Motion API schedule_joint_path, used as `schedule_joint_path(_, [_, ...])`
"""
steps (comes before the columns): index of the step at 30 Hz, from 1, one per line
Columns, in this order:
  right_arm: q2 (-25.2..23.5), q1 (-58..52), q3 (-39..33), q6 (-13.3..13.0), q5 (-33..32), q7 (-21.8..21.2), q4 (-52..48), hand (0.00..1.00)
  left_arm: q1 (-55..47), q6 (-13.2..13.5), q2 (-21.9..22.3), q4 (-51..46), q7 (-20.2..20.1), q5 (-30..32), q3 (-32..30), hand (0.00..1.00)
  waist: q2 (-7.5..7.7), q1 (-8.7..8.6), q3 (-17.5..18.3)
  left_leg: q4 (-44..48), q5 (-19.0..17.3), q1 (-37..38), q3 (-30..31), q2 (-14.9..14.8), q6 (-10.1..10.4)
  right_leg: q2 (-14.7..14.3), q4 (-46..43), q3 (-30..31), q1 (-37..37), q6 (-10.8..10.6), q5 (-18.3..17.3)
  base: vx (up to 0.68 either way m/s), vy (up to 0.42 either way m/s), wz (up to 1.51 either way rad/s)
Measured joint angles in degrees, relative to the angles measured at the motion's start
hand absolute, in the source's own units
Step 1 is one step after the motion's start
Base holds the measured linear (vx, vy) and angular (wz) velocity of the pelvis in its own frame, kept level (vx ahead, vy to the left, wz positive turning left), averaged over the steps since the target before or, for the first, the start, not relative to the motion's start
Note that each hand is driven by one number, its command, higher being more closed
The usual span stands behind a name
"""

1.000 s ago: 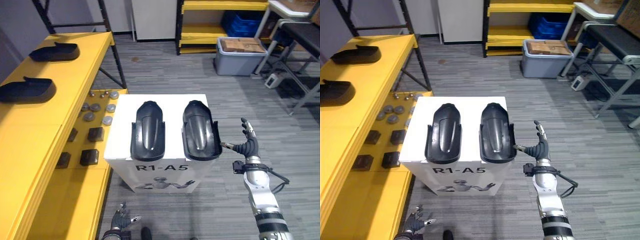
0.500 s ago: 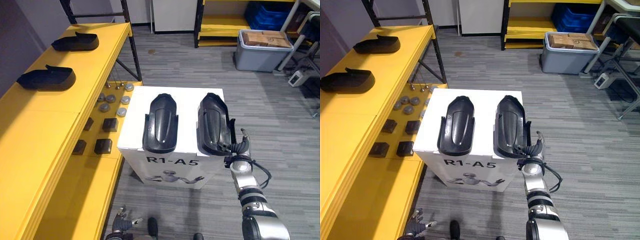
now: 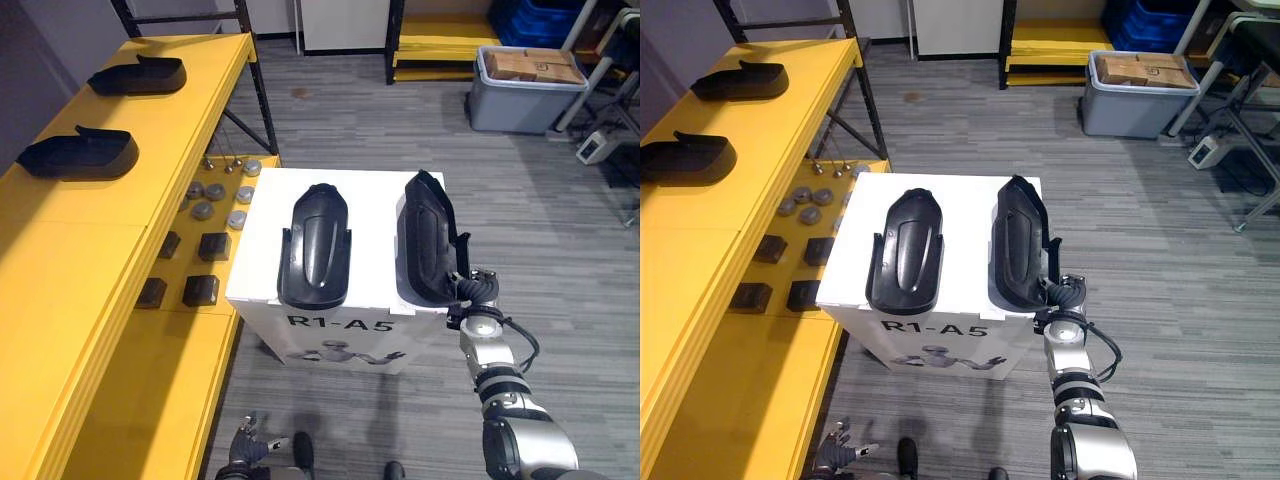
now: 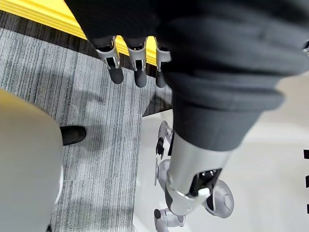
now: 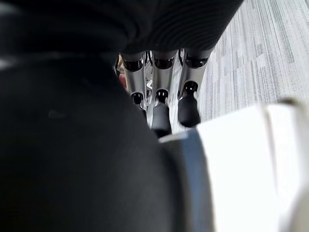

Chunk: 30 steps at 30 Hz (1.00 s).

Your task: Walk over and take plastic housings, then place them on the shelf

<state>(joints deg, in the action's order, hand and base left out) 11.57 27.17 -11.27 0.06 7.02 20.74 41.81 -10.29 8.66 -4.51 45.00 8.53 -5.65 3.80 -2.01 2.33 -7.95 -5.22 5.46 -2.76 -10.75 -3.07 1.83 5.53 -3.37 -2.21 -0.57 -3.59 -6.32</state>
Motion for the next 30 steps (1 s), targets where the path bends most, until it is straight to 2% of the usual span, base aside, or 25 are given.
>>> schedule_joint_path(6, [-1.1,-6.3,0.0,0.3,0.5,-1.1,-12.3,1.0,-0.1,-0.1,0.0,-2.9,0.0,0.1,-0.1,0.0,0.04,-0.06,0.0,0.2,0.0,1.0,0.6,-0.1,0.0,-0.2,0.0,0.0,-1.1,0.0,0.0,0.04,-0.018,0.02])
schedule_joint_path(11, [-3.6,-11.0,-2.2,0.3,3.2,0.7,-23.9,1.0,-0.3,-0.2,0.3,-8.7,0.0,0.3,-1.2,0.0,0.05,-0.41,0.0,0.2,0.0,0.9,1.4,-0.1,0.0,-0.1,0.0,-0.1,-1.0,0.0,0.0,-0.03,0.0,0.02])
schedule_joint_path(17, [-4.9,-16.8,-3.9,0.3,8.3,2.6,-36.4,1.0,-2.9,-0.2,1.0,-23.9,0.7,0.3,-4.4,0.0,0.1,-1.7,0.2,0.2,0.2,0.9,1.5,-0.3,0.0,-0.2,-0.5,0.1,-0.5,0.0,0.0,-0.06,0.005,-0.01])
schedule_joint_path(21, [-5.9,-18.3,-4.2,0.0,12.7,3.5,-43.8,1.0,-3.0,1.6,2.8,-35.5,2.4,0.0,-6.9,0.0,0.17,-1.96,1.1,0.2,0.3,0.9,1.6,-0.3,0.0,-0.2,-0.5,0.0,-0.6,-0.1,0.0,-0.01,0.0,0.0])
schedule_joint_path(25, [-7.0,-18.3,-0.6,-1.3,14.8,3.6,-48.5,1.0,-2.5,3.6,3.6,-46.5,3.4,-2.5,-6.4,0.0,0.19,-2.7,2.5,0.2,0.4,0.9,1.8,-0.3,0.0,-0.2,-0.5,-0.1,-1.0,-0.1,0.0,0.01,-0.001,0.01])
schedule_joint_path(30, [-7.0,-18.9,5.8,-2.5,15.9,2.7,-52.1,1.0,0.9,4.2,3.5,-52.0,3.6,-5.0,0.8,0.0,0.2,-2.9,2.9,0.2,0.5,1.7,1.9,-0.3,-0.1,-0.2,-0.6,-0.2,-1.5,-0.1,0.0,-0.01,-0.002,0.01])
